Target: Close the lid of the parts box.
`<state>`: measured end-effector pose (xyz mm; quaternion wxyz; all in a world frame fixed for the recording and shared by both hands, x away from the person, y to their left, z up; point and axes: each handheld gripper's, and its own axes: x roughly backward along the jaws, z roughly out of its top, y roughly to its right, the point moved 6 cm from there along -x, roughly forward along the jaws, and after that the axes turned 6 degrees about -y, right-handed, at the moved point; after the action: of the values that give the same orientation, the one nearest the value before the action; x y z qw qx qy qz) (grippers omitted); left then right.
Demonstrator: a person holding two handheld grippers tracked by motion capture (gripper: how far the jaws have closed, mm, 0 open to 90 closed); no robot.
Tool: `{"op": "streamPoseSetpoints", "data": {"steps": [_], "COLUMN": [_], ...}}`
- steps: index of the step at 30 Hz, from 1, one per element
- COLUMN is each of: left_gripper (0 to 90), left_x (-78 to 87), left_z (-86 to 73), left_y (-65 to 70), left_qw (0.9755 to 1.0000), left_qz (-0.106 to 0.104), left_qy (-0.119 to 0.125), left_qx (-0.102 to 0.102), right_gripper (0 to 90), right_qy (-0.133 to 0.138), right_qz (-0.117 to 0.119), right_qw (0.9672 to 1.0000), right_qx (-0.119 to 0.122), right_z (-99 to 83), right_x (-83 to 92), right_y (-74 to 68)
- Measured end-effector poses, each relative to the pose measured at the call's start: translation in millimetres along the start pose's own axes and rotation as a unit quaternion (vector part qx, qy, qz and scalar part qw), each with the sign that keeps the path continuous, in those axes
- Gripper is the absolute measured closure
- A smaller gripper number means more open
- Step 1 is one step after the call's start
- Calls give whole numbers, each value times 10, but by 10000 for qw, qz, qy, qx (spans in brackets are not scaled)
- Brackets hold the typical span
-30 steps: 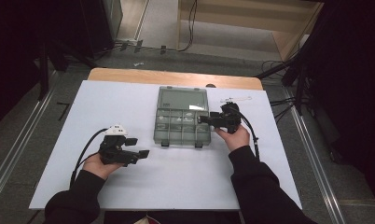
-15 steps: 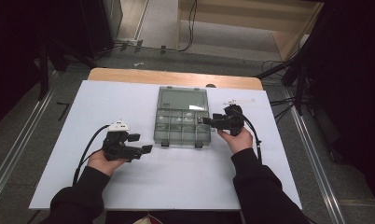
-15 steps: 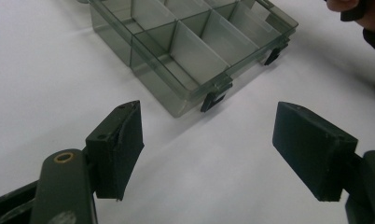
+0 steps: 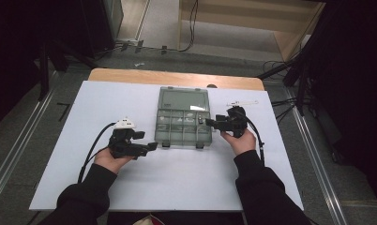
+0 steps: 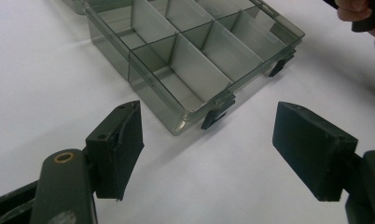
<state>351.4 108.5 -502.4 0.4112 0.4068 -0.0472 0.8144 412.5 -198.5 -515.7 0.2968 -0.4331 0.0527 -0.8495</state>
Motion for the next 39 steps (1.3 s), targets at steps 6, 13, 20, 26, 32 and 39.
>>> {"op": "streamPoseSetpoints", "data": {"steps": [6, 13, 20, 26, 32, 39], "left_gripper": [251, 251, 251, 249, 247, 246], "left_x": [-37, -83, -149, -194, -230, -283], "left_z": [47, 128, 200, 246, 310, 389], "left_y": [15, -14, -71, -124, -181, -232], "left_qw": [10000, 9997, 9990, 9982, 9975, 9969], "left_qz": [40, 105, 272, 407, 468, 523], "left_qy": [28, 141, 236, 325, 381, 420], "left_qx": [20, 155, 246, 305, 370, 401], "right_gripper": [357, 357, 357, 355, 355, 352], "right_qy": [1, 2, 26, 36, 52, 86], "right_qz": [12, -1, -31, -98, -141, -193], "right_qw": [10000, 10000, 10000, 9999, 9999, 9998], "right_qx": [18, 19, -29, -51, -38, -49], "right_z": [2, 3, 9, 13, 16, 31], "right_x": [-20, -19, -20, -25, -32, -40], "right_y": [-1, 3, 19, 28, 36, 47]}}
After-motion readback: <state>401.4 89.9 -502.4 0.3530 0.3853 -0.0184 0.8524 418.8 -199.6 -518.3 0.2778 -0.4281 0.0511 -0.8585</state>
